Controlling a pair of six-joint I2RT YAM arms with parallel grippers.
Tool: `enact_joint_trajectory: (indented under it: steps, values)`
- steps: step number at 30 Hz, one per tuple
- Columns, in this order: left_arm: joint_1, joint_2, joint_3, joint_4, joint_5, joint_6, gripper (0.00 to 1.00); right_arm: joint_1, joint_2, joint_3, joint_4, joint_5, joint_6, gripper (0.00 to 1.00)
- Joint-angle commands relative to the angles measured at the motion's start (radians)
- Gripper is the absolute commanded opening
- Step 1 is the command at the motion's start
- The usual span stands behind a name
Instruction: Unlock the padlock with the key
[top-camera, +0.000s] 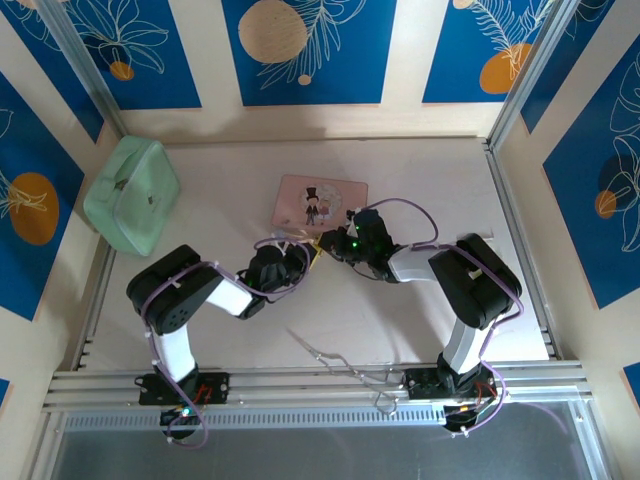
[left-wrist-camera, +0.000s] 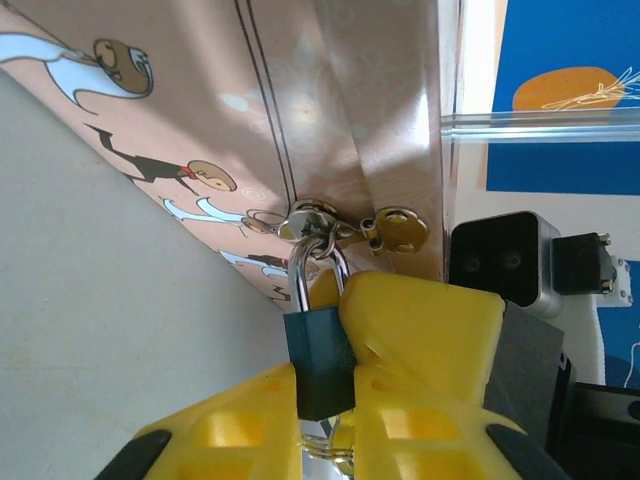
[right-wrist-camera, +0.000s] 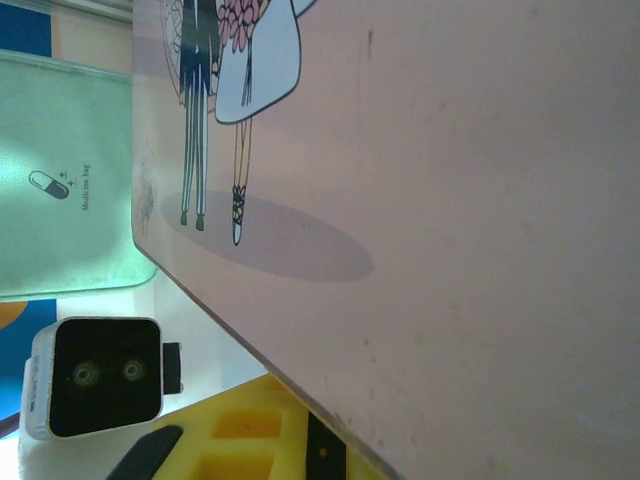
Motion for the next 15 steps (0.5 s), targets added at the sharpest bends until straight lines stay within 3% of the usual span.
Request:
enact_joint_trajectory:
  steps: [1,4,12,15]
  values:
    - [0.019,-0.001,0.008,-0.027,-0.013,0.014,0.1,0.045,0.046,-0.03,-0.251,-0.106,0.081,0.14]
    - [0.021,-0.031,-0.005,-0.085,0.004,0.039,0.0,0.039,0.034,-0.017,-0.305,-0.101,0.056,0.21]
    - [0.021,-0.114,-0.055,-0.207,0.033,0.118,0.0,-0.039,-0.014,0.014,-0.411,-0.173,-0.052,0.43]
    - [0.021,-0.114,-0.063,-0.198,0.069,0.124,0.0,-0.082,-0.017,0.02,-0.425,-0.236,-0.103,0.46]
